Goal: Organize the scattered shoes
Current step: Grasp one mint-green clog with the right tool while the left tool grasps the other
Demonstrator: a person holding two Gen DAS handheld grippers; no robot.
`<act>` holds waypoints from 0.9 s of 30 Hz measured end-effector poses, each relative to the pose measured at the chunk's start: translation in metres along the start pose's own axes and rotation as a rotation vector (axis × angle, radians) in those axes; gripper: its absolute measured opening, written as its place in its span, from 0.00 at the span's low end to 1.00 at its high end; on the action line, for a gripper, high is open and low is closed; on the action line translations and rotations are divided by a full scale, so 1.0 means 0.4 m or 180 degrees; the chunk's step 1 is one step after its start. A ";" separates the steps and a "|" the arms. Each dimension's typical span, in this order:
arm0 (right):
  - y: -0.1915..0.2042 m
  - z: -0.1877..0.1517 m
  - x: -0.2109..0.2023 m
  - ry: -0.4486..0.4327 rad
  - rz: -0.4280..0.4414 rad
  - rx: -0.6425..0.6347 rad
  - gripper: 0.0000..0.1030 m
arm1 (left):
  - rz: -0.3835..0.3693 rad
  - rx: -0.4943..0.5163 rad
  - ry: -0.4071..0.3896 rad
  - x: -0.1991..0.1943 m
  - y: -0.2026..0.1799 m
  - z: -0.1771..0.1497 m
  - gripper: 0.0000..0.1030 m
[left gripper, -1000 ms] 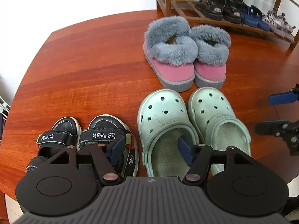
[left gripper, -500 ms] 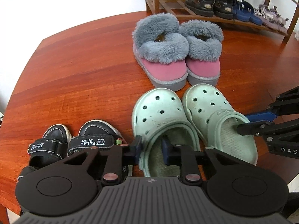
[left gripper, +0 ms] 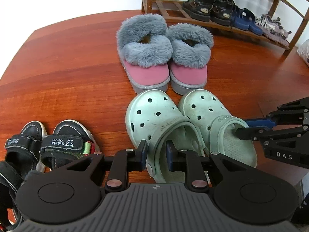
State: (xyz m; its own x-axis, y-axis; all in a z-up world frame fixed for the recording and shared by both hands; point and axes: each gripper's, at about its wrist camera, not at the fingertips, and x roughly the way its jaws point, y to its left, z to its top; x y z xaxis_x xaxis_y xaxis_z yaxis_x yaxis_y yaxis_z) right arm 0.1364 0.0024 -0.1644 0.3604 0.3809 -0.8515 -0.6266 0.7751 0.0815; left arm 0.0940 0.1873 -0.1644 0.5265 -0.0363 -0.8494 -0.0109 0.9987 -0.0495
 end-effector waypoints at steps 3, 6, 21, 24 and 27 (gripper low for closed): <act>0.001 0.003 0.006 -0.0009 -0.0020 -0.0038 0.25 | 0.0047 -0.0099 0.0030 0.011 0.008 -0.002 0.28; 0.003 0.008 0.017 -0.0003 -0.0006 -0.0057 0.25 | 0.0065 -0.0133 0.0069 0.024 0.015 -0.003 0.29; -0.002 0.026 0.052 0.0033 0.0044 -0.0055 0.20 | 0.0261 -0.0279 0.0009 0.047 0.012 -0.010 0.21; -0.006 0.029 0.042 0.0014 0.0028 -0.0037 0.17 | 0.0275 -0.0363 0.0001 0.040 0.016 -0.006 0.20; -0.017 0.033 0.019 -0.0014 0.0013 0.0005 0.15 | 0.0239 -0.0346 -0.0061 0.020 0.010 0.006 0.19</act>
State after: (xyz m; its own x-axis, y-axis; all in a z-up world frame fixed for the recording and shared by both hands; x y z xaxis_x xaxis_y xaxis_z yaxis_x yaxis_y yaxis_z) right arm 0.1524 0.0066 -0.1647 0.3609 0.3861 -0.8489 -0.6270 0.7743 0.0857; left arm 0.1003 0.1912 -0.1700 0.5369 0.0403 -0.8427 -0.1425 0.9888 -0.0435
